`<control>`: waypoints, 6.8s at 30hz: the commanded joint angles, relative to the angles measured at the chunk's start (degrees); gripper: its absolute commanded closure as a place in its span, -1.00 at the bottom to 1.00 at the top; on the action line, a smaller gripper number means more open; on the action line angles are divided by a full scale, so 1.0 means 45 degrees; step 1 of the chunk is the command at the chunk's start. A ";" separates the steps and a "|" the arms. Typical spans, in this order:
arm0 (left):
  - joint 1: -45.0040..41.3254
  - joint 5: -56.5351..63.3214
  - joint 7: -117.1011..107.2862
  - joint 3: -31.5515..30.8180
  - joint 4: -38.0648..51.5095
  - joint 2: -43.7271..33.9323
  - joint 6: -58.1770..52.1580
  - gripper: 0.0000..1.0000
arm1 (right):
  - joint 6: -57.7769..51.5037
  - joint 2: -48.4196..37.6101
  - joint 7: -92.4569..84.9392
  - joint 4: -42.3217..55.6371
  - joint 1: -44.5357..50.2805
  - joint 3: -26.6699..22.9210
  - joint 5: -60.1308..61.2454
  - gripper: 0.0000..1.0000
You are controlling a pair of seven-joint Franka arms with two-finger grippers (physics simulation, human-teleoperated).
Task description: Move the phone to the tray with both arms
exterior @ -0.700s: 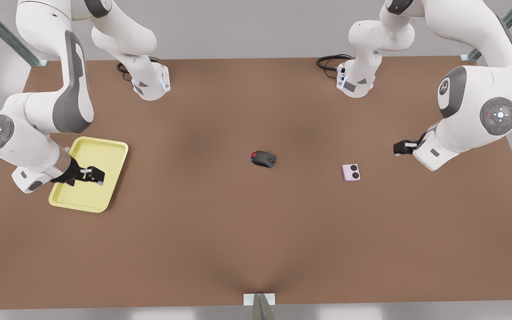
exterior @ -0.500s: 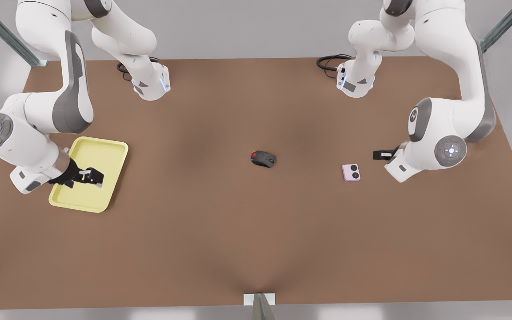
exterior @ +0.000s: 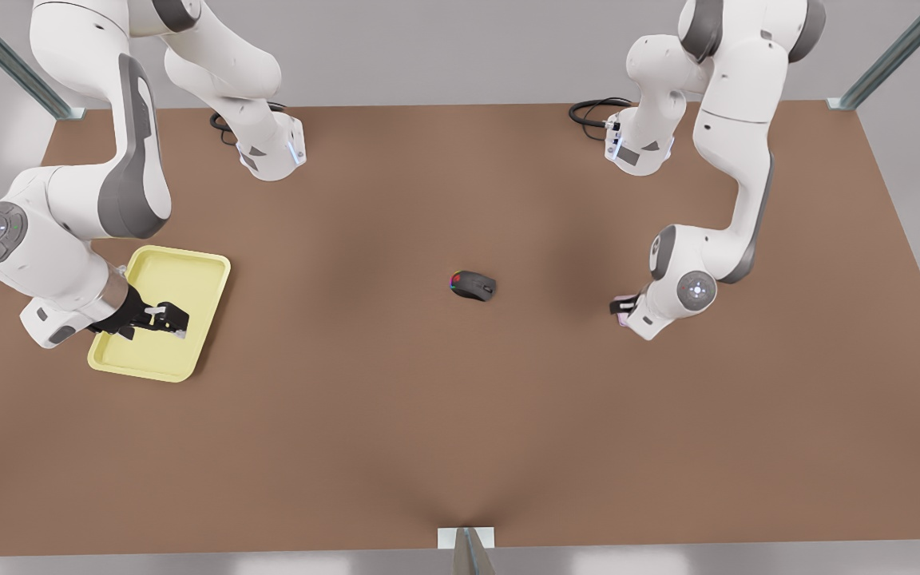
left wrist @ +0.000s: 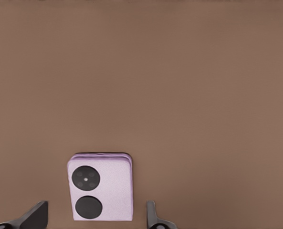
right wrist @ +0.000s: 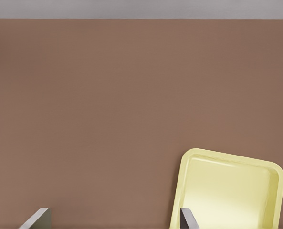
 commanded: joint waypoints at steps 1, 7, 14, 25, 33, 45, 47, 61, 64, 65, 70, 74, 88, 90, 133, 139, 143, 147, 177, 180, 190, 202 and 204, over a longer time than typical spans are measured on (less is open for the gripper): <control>0.0011 0.0096 -0.2123 0.0001 -0.0025 0.0163 0.1224 -1.00 | -0.0006 -0.0014 0.0018 0.0007 -0.0040 0.0005 0.0010 -1.00; 0.0167 0.0096 -0.2084 0.0060 -0.0493 0.0085 0.1204 -1.00 | -0.0006 0.0006 -0.0021 0.0006 -0.0020 0.0005 0.0010 -1.00; 0.0167 0.0096 -0.2142 0.0040 -0.0474 0.0281 0.1360 -1.00 | -0.0026 -0.0014 0.0037 0.0007 0.0000 0.0005 0.0010 -1.00; 0.0108 0.0213 -0.1460 0.0020 -0.0455 0.0749 0.1302 -0.99 | -0.0026 0.0006 -0.0021 0.0007 0.0000 0.0005 0.0010 -1.00; 0.0128 0.0116 0.1217 0.0001 -0.0455 0.0827 0.1243 -0.99 | -0.0026 0.0006 -0.0002 0.0007 0.0019 0.0005 0.0010 -1.00; 0.0167 -0.0256 0.1002 0.0020 -0.0415 0.0964 0.1341 -0.59 | -0.0026 0.0006 -0.0021 0.0007 0.0019 0.0005 0.0010 -1.00; 0.0167 -0.0275 0.0925 0.0020 -0.0338 0.0886 0.1204 -0.59 | -0.0026 0.0006 -0.0041 0.0007 0.0019 0.0005 0.0010 -1.00; -0.6435 -0.2111 -1.1692 -0.0077 1.3059 0.6275 -0.5515 -0.59 | -0.0045 0.0025 -0.0138 -0.0072 -0.0137 0.0024 0.0010 -1.00; -0.6982 -0.2287 -1.2162 -0.0077 1.4662 0.7331 -0.4207 -0.59 | -0.0045 0.0006 -0.0080 -0.0072 -0.0059 0.0005 0.0010 -1.00; -0.6982 -0.2287 -1.2142 -0.0077 1.5013 0.7643 -0.3329 -0.59 | -0.0065 0.0006 -0.0100 -0.0072 -0.0079 0.0005 0.0010 -1.00; -0.7704 -0.2248 -1.1674 -0.0761 1.5210 0.8737 -0.1199 -0.63 | -0.0065 0.0025 -0.0119 -0.0091 -0.0098 0.0005 0.0010 -1.00; -0.7744 -0.2248 -1.1361 -0.0761 1.5112 0.8699 -0.1257 -1.00 | -0.0065 0.0025 -0.0119 -0.0072 -0.0098 0.0005 0.0010 -1.00; 0.0870 -0.0568 0.3112 -0.0604 1.0169 -0.0754 -1.4128 -1.00 | 0.1615 0.3052 0.3102 0.0846 0.4197 0.0063 -0.0790 -1.00; 0.0870 0.0095 0.3014 -0.0624 1.1186 -0.0716 -1.4031 -1.00 | 0.2044 0.4360 0.5582 0.1744 0.5702 0.0063 -0.1298 -1.00; 0.0870 0.0467 0.3073 -0.0605 1.1831 -0.1009 -1.3327 -1.00 | 0.7201 0.5631 0.0330 -0.3587 0.6406 0.1333 -0.3466 -1.00; 0.0870 0.0467 0.3034 -0.0605 1.1811 -0.0989 -1.3347 -1.00 | 0.7259 0.6392 0.1013 -0.2435 0.6464 0.1352 -0.3310 -1.00; 0.0870 0.0486 0.3053 -0.0565 1.1831 -0.0989 -1.3347 -1.00 | 0.6810 0.6393 0.2282 -0.2415 0.6621 0.1333 -0.3291 -1.00; 0.0870 0.0486 0.3053 -0.0566 1.1831 -0.0969 -1.3347 -1.00 | 0.6830 0.6490 0.3045 -0.2357 0.6757 0.1352 -0.3291 -1.00; 0.0870 0.0564 0.3014 -0.0565 1.1831 -0.0891 -1.3347 -1.00 | 0.6459 0.6568 0.5428 -0.2552 0.6699 0.1352 -0.3251 -0.39; 0.0870 0.0584 0.3033 -0.0565 1.1831 -0.0872 -1.3347 -1.00 | 0.6420 0.6412 0.5252 -0.2337 0.6582 0.1352 -0.3251 -0.39; 0.0870 0.0740 0.3014 -0.0565 1.1831 -0.0852 -1.3347 -1.00 | 0.4135 0.2390 -0.1854 -0.3782 -0.0585 0.1314 -0.2314 -0.39; 0.0870 0.1072 0.2975 -0.0605 1.1870 -0.0872 -1.3503 -1.00 | 0.5931 0.0670 -0.4728 -0.8099 -0.5137 0.1196 -0.2373 -0.43; 0.0870 0.1053 0.2975 -0.0605 1.1909 -0.0872 -1.3679 -1.00 | 0.6166 0.1275 -0.4728 -0.7865 -0.5508 0.1177 -0.2392 -0.48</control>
